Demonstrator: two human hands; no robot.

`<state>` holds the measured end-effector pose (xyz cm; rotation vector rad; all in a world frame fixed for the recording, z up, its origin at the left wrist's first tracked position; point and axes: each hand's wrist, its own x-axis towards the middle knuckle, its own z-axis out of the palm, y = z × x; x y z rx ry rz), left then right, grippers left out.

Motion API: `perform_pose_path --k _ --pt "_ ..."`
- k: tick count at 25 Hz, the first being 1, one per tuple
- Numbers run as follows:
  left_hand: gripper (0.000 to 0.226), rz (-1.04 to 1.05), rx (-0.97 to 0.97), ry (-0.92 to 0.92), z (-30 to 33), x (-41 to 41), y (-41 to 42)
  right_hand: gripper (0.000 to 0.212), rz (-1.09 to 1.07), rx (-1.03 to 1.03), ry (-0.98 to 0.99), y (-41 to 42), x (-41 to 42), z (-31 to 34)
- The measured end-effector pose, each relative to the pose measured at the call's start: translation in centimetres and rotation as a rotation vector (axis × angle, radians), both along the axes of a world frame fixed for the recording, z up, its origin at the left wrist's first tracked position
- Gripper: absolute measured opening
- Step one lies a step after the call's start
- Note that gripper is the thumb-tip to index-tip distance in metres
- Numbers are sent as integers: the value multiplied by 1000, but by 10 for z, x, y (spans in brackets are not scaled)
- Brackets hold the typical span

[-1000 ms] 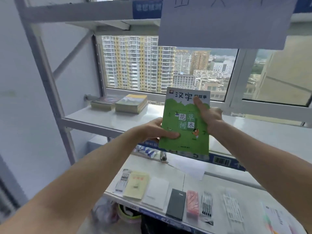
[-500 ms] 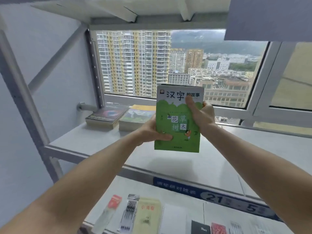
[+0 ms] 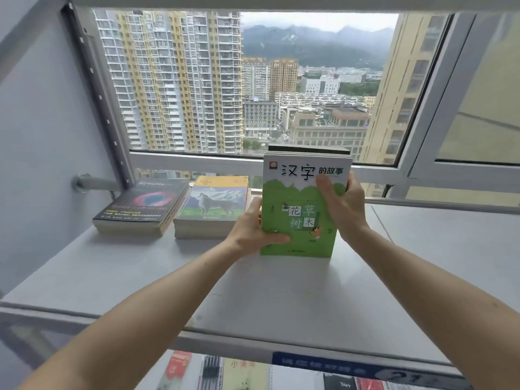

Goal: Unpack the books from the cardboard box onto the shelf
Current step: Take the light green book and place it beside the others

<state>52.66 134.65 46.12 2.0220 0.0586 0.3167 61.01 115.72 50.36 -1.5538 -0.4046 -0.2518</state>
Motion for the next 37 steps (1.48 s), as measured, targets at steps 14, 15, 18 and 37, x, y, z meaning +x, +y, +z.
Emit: perform_pose_path --k 14,15,18,37 --pt "61 -1 -113 265 21 11 -16 85 105 -82 304 10 44 22" --pt "55 20 -110 313 31 14 -17 87 85 -130 406 13 54 24" --pt "34 141 -58 392 46 23 -21 77 51 -203 658 28 84 18" --pt "49 238 373 527 47 57 -17 99 -36 -830 645 72 122 -8"
